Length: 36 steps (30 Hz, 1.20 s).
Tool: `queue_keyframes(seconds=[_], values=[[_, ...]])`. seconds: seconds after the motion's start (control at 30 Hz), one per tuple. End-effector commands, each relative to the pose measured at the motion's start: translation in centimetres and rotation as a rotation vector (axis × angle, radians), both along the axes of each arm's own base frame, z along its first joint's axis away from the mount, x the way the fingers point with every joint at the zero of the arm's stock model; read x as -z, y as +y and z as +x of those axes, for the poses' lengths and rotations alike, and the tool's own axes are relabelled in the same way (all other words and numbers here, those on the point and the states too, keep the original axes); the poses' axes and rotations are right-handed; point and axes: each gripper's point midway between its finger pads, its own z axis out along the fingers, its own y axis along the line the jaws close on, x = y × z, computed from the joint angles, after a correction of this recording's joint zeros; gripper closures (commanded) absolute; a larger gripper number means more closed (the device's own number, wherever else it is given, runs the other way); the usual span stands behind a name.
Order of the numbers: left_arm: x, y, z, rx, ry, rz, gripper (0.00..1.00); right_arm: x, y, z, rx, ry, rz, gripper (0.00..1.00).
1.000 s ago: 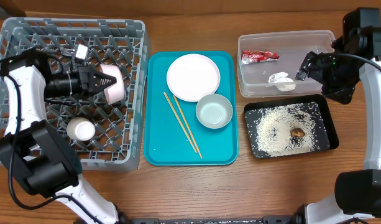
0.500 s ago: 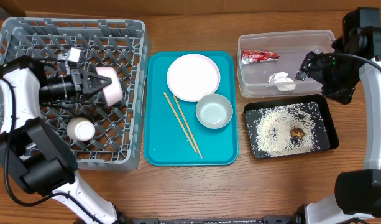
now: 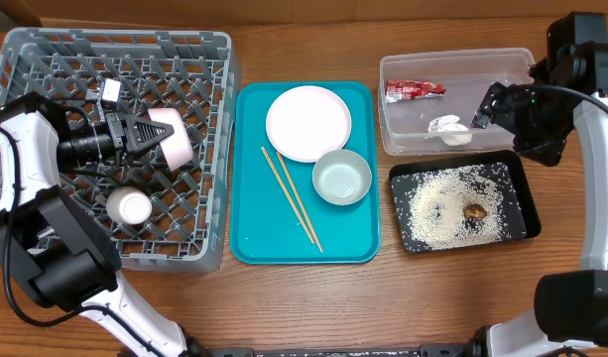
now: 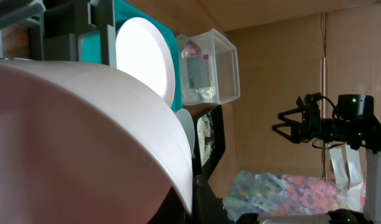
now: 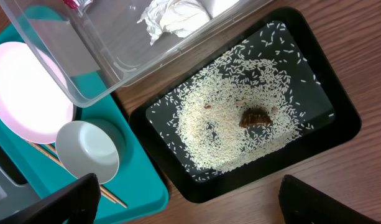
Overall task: Sort waste into correct bins and load items into the dishwasher
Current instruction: 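Lower the pink saucer into the dish rack and open the left gripper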
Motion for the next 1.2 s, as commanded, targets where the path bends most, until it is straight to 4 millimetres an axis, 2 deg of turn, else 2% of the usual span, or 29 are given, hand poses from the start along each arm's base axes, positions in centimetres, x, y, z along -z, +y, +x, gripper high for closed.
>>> queue_keyframes(seconds=[0.0,0.33,0.8,1.0,1.17], values=[[0.0,0.1,0.4,0.005,-0.036,-0.010,0.96,-0.6,0.1,-0.1,0.000,-0.022,0.003,0.06],[-0.7,-0.3,1.0,0.001,-0.078,-0.042,0.96,-0.6,0.1,-0.1,0.000,-0.021,0.003,0.07],[0.0,-0.1,1.2,0.009,-0.091,-0.011,0.96,-0.6,0.1,-0.2,0.000,-0.017,0.004,0.07],[1.4,0.2,0.7,0.026,-0.059,0.051,0.96,-0.6,0.1,-0.2,0.000,-0.014,0.004,0.07],[3.6,1.6,-0.5,0.031,0.049,0.158,0.95,-0.6,0.1,-0.3,0.000,-0.014,0.004,0.07]])
